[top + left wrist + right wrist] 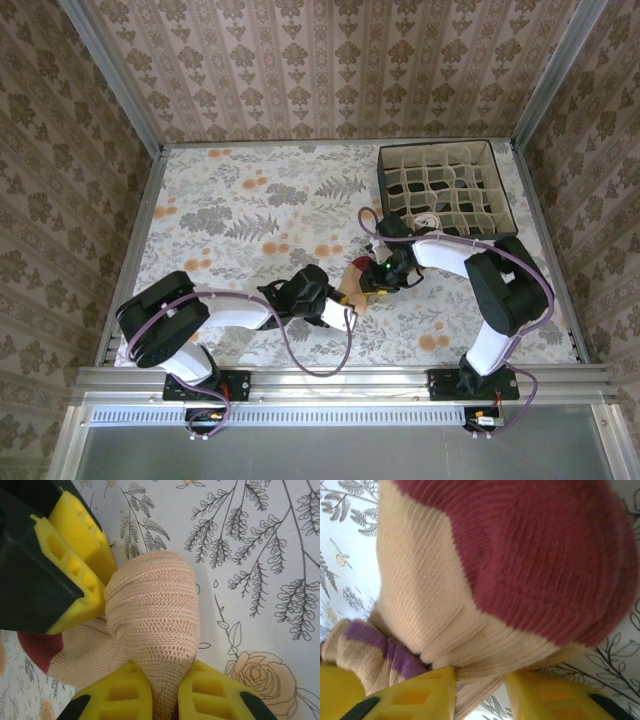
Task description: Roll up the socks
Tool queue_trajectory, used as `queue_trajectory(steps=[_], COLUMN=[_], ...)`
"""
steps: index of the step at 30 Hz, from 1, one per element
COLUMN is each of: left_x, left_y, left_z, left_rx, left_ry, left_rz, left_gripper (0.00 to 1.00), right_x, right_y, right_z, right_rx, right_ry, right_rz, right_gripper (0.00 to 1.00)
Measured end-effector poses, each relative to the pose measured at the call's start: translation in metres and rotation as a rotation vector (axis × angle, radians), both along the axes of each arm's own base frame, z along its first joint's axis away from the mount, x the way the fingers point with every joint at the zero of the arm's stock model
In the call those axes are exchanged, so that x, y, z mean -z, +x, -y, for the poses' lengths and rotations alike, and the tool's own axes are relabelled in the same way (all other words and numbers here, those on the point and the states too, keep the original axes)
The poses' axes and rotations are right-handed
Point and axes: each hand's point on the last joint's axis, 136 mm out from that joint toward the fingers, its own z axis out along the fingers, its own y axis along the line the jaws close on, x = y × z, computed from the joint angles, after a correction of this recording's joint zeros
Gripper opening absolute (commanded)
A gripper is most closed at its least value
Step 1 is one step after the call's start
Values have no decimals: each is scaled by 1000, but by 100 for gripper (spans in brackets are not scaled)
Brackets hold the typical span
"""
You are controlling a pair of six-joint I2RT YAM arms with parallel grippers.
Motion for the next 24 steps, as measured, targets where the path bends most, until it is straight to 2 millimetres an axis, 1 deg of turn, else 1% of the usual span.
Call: queue_trajectory(steps=[2,4,7,11,15,19,24], left_x=[0,-1,-2,-5,-12,-8,-8], left_y=[-5,-9,-15,-22,-24,-24,-22], left_z=[-1,-3,-9,-12,-10,-7,-3], left_rx=[5,9,10,-2,-22,-65,-130], left_ry=[8,16,32,61,81,102,72], left_rz=[-10,-23,-56,-135,-270,-413,-591], left_gripper=[0,0,0,0,0,0,0], right_x=[1,3,2,2,2,3,3], right_y=[5,7,11,11,10,10,10], right_z=[-2,-5,-13,-24,-32,-34,-34], right_rx=[0,-4,-15,-41,-60,-65,-66], right_ry=[1,4,22,41,61,68,74], right_rz=[1,-9,-21,-36,-48,-52,-41], right_gripper=[16,11,8,7,6,6,6])
